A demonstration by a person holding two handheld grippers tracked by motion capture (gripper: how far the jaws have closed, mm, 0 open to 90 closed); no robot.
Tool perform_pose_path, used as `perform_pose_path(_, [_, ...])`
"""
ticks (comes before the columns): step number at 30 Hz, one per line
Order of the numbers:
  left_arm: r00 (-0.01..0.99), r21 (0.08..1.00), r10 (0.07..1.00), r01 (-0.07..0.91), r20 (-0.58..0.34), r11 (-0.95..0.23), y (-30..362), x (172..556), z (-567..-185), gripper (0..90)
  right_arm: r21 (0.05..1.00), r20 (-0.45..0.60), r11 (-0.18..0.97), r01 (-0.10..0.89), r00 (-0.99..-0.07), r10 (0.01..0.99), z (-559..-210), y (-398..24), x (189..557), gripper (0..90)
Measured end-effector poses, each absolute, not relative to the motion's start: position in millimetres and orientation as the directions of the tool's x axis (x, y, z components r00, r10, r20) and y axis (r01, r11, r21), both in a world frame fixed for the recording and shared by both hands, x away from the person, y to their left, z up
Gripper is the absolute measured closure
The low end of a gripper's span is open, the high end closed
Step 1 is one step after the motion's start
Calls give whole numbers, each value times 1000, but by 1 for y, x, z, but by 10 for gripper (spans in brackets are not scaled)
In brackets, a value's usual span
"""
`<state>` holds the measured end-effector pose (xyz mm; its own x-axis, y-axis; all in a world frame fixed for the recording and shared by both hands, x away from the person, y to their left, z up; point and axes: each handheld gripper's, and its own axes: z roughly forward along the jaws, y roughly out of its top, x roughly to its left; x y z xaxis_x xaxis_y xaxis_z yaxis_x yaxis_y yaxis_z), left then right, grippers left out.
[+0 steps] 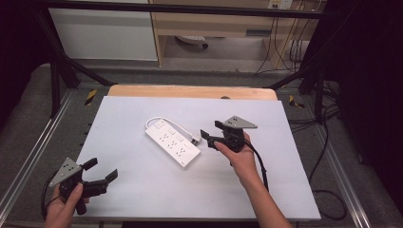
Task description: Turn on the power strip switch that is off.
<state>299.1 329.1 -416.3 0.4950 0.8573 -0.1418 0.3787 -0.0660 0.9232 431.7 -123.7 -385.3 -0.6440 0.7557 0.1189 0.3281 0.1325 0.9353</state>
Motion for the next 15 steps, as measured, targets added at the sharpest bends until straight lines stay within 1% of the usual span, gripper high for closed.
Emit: perform_pose_path(15, [500,922,856,379,-136,-75,329,299,-416,54,928,120,150,342,-654,747,-394,-113,437,319])
